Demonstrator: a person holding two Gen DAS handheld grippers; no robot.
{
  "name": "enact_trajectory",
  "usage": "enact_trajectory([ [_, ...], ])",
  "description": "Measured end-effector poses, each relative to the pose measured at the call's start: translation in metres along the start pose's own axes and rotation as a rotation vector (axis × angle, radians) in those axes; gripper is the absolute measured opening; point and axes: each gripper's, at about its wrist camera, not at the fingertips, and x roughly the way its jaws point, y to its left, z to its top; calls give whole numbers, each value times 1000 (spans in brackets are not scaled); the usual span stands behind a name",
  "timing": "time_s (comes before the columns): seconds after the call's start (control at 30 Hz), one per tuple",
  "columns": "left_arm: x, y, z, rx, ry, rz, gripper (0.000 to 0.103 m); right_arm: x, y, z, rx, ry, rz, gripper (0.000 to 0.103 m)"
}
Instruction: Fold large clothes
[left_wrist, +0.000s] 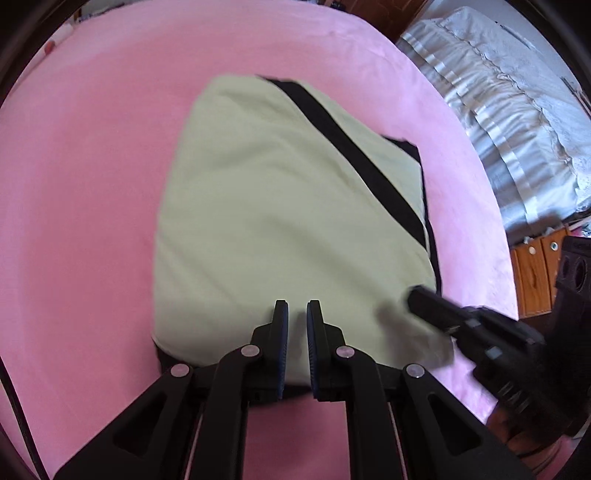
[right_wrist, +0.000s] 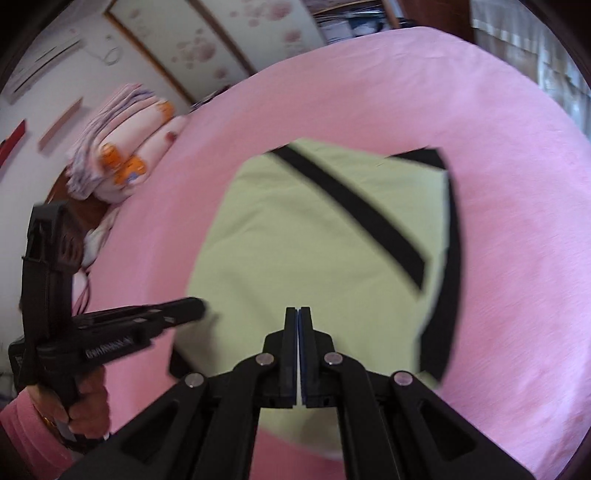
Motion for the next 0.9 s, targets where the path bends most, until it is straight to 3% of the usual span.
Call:
enact_trajectory([
  [0.1,6,-2,-20,-28,33,-48,7,17,26,-22,-46,51,14,0],
  [0.17,16,0,-25,-46,62,-41,7,30,33,-34,-37,80,26,0],
  [0.37,36,12,-36,-73,90,-39,7,45,19,-53,-28,135,-47,2],
  [0.57,27,31,-39,-81,74,-7,7,20,-29,-60,14,161,-144,2],
  [0.73,22,46,-44,-121,82,-8,7,0,-46,-75,30,170,-171,1],
  [0.9,22,49,-52,-126,79,19,7,-18,-65,-95,140,122,-209,1],
])
